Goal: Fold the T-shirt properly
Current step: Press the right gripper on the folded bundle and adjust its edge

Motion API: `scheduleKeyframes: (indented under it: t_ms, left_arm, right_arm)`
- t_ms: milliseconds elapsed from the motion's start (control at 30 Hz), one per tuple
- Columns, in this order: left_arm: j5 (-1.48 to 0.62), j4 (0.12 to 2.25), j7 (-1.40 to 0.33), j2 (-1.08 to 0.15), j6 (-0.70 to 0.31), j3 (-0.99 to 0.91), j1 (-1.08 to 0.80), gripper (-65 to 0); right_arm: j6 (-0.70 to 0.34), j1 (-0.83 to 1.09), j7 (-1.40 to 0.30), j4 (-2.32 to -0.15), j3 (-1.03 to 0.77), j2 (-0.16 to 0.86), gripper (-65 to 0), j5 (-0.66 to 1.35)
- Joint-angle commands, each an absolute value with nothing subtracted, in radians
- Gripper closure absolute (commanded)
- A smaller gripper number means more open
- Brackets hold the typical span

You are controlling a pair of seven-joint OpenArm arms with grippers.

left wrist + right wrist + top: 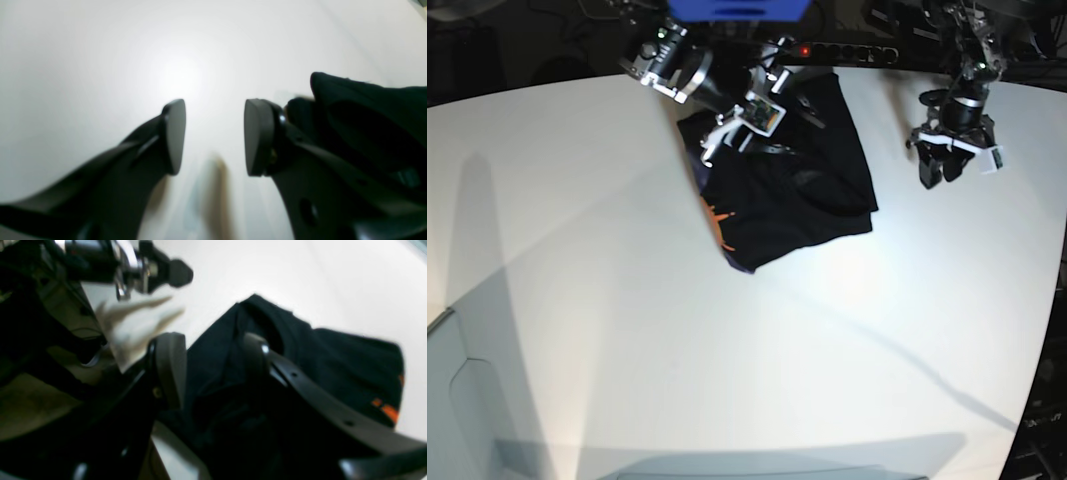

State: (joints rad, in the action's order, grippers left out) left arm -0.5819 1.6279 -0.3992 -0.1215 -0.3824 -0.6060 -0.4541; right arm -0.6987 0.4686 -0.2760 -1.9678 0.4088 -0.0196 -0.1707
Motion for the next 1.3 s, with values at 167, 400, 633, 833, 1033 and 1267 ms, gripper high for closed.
scheduleKeyframes:
  t_ms: [167, 400, 633, 833, 1033, 1267]
  left_arm:
    - [-0.598, 1.647, -0.377, -0.131, -0.390, -0.610, -0.455, -28.0]
    - [-0.598, 1.649, -0.375, -0.131, -0.390, -0.610, -0.464, -28.0]
    - [-0.598, 1.650, -0.375, -0.131, -0.390, -0.610, -0.467, -28.0]
    - [-0.598, 1.652, -0.375, -0.131, -0.390, -0.610, -0.467, -28.0]
    - [-0.598, 1.652, -0.375, -0.131, -0.390, -0.610, -0.469, -28.0]
    - [-0.598, 1.650, -0.375, -0.131, -0.390, -0.610, -0.469, -28.0]
  right_arm:
    - [-0.698, 0.427, -0.251, -1.925, 0.372, -0.024, -28.7, -0.154]
    - [-0.698, 0.414, -0.251, -1.900, 0.295, -0.024, -28.7, -0.154]
    - [-0.698, 0.420, -0.245, -1.854, 0.291, -0.024, -28.7, -0.154]
    - [-0.698, 0.418, -0.243, -1.854, 0.260, -0.024, -28.4, -0.154]
    - [-0.698, 0.421, -0.242, -1.857, 0.265, -0.022, -17.9, -0.153]
    - [-0.698, 0.423, -0.242, -1.877, 0.286, -0.031, -5.2, -0.151]
